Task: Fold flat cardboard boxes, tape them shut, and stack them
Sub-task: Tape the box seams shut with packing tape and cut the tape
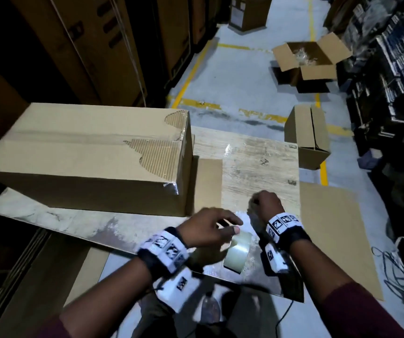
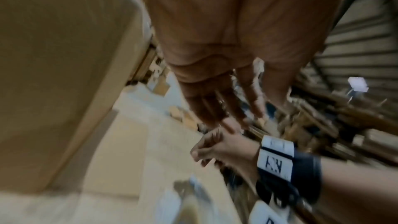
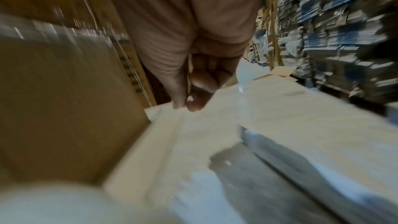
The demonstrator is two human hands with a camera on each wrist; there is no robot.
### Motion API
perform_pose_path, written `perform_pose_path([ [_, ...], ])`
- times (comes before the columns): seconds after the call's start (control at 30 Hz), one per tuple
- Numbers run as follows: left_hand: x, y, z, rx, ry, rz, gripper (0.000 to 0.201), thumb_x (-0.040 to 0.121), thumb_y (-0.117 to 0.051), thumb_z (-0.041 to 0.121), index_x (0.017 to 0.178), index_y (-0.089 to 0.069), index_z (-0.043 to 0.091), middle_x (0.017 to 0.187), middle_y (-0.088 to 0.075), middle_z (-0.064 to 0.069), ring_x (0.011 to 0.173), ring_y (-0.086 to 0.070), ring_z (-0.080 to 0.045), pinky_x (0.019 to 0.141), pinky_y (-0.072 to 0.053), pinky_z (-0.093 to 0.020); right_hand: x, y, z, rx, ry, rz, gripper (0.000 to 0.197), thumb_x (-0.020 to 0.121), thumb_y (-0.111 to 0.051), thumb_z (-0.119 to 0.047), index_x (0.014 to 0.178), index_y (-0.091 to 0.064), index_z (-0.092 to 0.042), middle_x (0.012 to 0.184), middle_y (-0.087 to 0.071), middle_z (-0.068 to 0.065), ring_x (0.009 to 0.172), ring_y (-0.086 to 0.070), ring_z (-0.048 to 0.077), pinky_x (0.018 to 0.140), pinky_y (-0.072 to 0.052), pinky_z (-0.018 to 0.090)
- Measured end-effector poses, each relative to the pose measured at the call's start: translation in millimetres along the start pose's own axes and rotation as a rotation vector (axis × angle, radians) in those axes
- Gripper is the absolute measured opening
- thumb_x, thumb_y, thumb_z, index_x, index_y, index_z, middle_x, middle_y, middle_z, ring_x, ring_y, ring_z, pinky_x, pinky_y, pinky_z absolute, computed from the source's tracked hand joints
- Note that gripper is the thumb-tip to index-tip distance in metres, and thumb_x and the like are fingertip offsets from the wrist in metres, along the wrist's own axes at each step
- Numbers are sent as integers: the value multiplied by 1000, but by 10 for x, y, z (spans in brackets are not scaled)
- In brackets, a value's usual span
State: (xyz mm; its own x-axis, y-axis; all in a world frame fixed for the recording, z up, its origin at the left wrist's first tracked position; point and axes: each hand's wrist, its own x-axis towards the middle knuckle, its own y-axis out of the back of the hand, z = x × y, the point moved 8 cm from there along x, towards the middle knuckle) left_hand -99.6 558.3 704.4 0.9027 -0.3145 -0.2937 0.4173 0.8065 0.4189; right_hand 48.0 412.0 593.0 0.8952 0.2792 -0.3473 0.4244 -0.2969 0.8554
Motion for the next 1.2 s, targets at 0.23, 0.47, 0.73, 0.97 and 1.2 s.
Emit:
perform_pose_path([
  [0.23, -657, 1943, -88, 56, -75, 671, 7, 93, -71, 25, 92, -77, 25, 87, -76, 5, 85, -72, -16, 78, -58, -37, -157, 511, -1705, 983, 343, 121, 14, 92, -73, -9, 104, -78, -4, 90, -77, 8, 81, -73, 17, 76, -61, 32],
  [0.47, -506, 2064, -559, 289, -35, 669, 6, 84, -77, 37, 89, -78, 34, 83, -70, 9, 82, -64, -7, 74, -53, -33, -448, 154, -1972, 1045, 281, 168, 15, 89, -77, -18, 103, -81, -16, 99, -78, -7, 96, -72, 3, 90, -55, 21],
  [0.73, -482, 2043, -574, 289, -75, 631, 26, 73, -79, 54, 90, -77, 35, 84, -68, 13, 86, -62, -7, 77, -51, -30, -594, 195, -1976, 915, 510, 190, 14, 81, -84, -10, 95, -82, -10, 95, -77, -6, 93, -72, 5, 84, -55, 20],
  [0.97, -481, 1954, -508, 490, -110, 634, 53, 64, -68, 78, 103, -67, 42, 83, -58, 16, 84, -54, -9, 71, -47, -30, -633, 225, -2055, 819, 604, 375, 15, 75, -88, -5, 86, -78, -4, 86, -71, 2, 84, -67, -5, 70, -51, 8],
  [1.2, -468, 1815, -488, 818, -39, 708, 69, 60, -66, 83, 111, -63, 37, 88, -57, 6, 82, -55, -19, 71, -44, -33, -382, 90, -2149, 476, 641, 133, 25, 75, -83, -1, 85, -64, -16, 89, -65, 0, 80, -64, 14, 69, -56, 28],
])
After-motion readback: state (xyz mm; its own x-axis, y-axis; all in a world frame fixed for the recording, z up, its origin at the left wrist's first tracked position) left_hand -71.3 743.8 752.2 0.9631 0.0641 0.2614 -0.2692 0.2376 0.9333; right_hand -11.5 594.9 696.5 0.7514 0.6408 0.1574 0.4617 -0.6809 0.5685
